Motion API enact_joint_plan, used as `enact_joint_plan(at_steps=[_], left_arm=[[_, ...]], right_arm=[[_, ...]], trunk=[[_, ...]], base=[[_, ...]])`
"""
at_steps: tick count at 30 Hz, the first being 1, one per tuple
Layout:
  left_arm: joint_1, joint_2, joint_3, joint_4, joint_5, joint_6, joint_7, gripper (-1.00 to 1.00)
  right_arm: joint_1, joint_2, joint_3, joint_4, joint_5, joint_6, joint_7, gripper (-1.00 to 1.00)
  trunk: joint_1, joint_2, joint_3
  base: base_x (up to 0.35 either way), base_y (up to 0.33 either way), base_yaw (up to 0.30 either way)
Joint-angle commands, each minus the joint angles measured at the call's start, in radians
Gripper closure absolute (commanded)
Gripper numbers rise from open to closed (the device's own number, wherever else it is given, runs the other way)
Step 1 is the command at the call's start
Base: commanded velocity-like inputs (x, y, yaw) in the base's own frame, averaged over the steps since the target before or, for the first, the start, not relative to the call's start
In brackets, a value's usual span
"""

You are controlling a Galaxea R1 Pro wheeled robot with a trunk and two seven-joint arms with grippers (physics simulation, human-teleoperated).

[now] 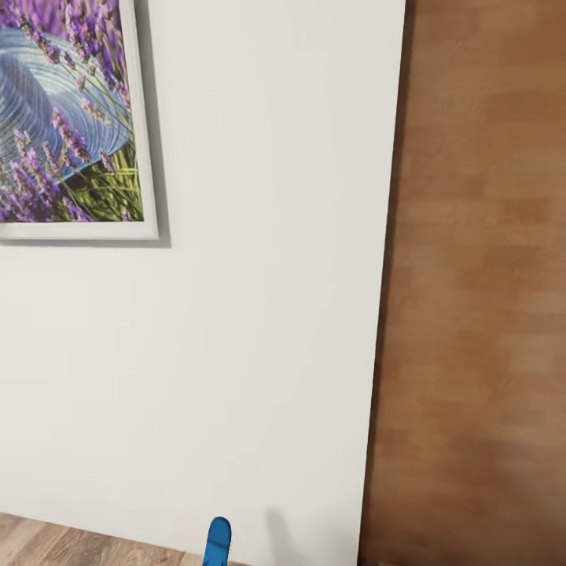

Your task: In the bedroom, move the book from the bed onto either nightstand, and place the two sandals side by side next to the bed.

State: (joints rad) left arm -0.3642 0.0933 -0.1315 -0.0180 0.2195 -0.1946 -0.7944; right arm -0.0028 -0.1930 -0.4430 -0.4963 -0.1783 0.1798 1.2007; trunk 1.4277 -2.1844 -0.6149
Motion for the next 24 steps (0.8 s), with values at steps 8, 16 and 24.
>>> enact_joint_plan(at_steps=[8,16,24], left_arm=[[-0.001,0.000,-0.008,0.001,0.006,-0.006,0.001,1.00],[-0.001,0.000,-0.008,0.001,0.006,-0.006,0.001,1.00],[-0.001,-0.001,-0.008,0.001,0.006,-0.006,0.001,1.00]], right_arm=[[0.000,0.000,-0.002,0.000,-0.004,0.010,0.004,-1.00],[0.000,0.001,-0.002,-0.001,-0.004,0.010,0.005,-1.00],[0.000,0.000,-0.002,0.000,-0.004,0.010,0.004,-1.00]], trunk=[[0.000,-0.001,-0.001],[0.000,-0.001,-0.001],[0.000,-0.001,-0.001]], base=[[0.000,0.000,0.290],[0.000,0.000,0.292],[0.000,0.000,0.294]])
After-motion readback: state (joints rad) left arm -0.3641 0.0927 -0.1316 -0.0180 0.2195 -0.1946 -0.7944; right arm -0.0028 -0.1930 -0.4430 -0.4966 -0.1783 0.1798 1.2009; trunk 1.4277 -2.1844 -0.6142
